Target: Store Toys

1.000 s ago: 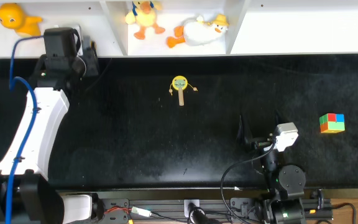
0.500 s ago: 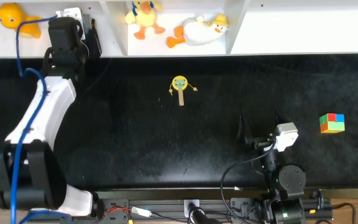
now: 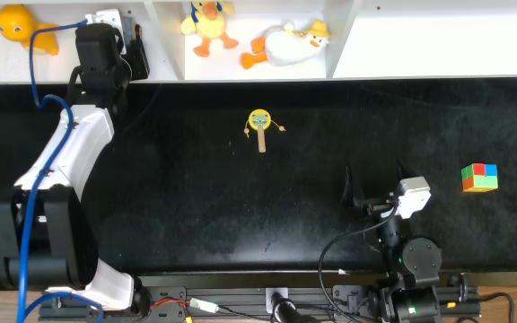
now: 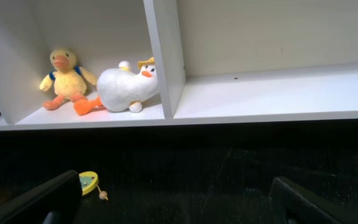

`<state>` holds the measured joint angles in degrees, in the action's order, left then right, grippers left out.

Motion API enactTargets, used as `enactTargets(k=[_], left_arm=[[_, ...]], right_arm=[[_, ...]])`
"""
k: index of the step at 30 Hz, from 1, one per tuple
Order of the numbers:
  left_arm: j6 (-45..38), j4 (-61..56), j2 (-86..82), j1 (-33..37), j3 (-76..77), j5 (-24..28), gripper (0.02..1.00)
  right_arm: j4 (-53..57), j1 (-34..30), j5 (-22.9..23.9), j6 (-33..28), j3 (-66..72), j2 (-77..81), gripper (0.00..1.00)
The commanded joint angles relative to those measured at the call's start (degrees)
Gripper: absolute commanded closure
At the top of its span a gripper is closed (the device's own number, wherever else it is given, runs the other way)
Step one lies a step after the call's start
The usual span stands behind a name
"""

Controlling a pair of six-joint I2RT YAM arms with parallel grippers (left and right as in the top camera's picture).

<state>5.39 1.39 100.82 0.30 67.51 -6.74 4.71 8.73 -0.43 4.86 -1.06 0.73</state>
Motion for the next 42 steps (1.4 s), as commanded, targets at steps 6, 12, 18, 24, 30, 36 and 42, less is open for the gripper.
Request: enactTargets(k=[6,12,18,24,30,36,42], left_arm=[[-1.07,0.59,0.39,-0.31,1.25,-0.9,0.088],[-1.07,5.7,-5.4,-0.31,1.25,-1.11,0.018],[-0.98,22.95,-18.38,-0.33,1.25,-1.09,0.02],[2.71,39.32,-30.69,-0.37,1.2,-1.09,0.02],[9.92,56.54,-45.46,-4.28,0.5,-3.34,0.018],[14.05,59.98,-57.83,-12.79,-4.28,-6.32,0.02],[15.87,64.94,-62.58,-14.58,-5.68,-6.23,0.02]], right_arm=[[-0.28,0.35,0.26,-0.17,0.79,-0.52,0.005],[-0.28,0.35,0.26,-0.17,0.79,-0.52,0.007],[-0.28,0.35,0.26,-0.17,0.79,-0.52,0.007],[-0.28,0.35,0.26,-0.17,0.79,-0.52,0.005],[-0.28,0.35,0.26,-0.17,0.79,-0.52,0.007],[-0.28,0.35,0.26,-0.17,0.79,-0.52,0.007],[-0.28,0.35,0.26,-0.17,0.79,-0.52,0.005]])
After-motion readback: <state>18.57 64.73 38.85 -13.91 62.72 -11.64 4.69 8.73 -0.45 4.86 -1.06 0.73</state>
